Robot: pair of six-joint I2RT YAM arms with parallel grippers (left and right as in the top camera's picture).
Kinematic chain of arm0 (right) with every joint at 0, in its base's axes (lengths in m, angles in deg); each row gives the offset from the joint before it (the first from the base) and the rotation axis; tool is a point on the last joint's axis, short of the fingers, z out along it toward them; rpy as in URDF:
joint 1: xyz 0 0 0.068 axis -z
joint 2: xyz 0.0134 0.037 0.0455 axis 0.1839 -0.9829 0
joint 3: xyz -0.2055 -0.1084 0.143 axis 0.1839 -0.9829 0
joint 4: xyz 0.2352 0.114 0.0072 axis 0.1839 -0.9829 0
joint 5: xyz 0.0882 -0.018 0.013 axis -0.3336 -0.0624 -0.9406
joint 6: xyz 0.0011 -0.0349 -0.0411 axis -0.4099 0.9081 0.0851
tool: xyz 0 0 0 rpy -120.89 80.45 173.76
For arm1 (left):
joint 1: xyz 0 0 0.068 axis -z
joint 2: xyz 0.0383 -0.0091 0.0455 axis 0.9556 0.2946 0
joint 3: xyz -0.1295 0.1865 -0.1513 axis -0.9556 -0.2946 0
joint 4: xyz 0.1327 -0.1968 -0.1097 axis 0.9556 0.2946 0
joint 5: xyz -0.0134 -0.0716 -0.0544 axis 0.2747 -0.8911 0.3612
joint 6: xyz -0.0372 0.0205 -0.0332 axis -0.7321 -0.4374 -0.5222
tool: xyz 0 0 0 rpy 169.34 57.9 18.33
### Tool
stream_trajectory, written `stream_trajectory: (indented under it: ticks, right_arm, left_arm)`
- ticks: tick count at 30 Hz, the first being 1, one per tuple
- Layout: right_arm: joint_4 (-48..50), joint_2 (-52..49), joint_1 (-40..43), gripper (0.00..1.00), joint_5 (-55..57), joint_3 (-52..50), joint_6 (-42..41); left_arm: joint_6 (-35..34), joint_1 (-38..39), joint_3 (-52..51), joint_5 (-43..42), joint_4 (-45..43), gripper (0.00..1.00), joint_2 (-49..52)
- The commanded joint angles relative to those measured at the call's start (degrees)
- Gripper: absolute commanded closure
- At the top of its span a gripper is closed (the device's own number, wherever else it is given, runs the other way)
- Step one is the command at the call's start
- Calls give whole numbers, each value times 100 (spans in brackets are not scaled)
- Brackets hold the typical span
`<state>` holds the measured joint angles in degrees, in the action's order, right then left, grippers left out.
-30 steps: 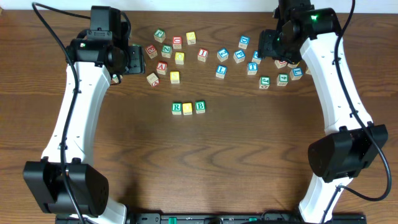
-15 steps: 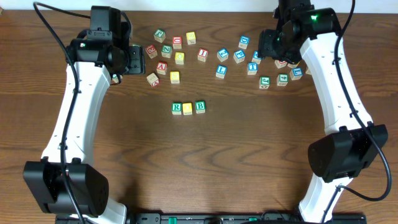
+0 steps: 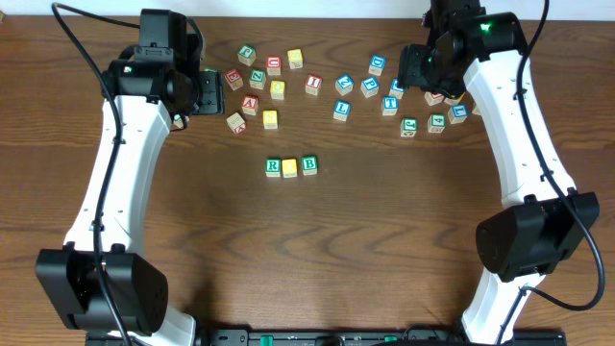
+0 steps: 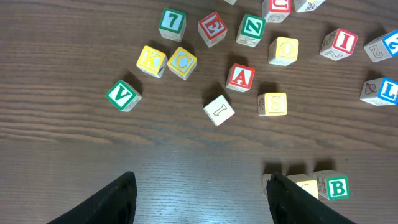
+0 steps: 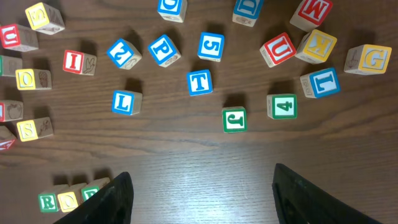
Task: Spell out ROBOT
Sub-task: 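Raise the right gripper and move it over the right-side blue blocks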
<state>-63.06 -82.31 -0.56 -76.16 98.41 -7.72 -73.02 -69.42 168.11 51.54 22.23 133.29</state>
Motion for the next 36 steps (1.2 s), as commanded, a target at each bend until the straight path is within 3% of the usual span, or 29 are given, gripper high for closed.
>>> stream_trajectory:
  ticks: [1,36]
  right_arm:
    - [26,-42,-20,33,-57,-7,-98]
    - [24,-42,935,27,87,-7,-90]
  left_arm:
    - [35,-15,111,-55,0,34,-90]
    - [35,-15,111,-52,24,34,-90]
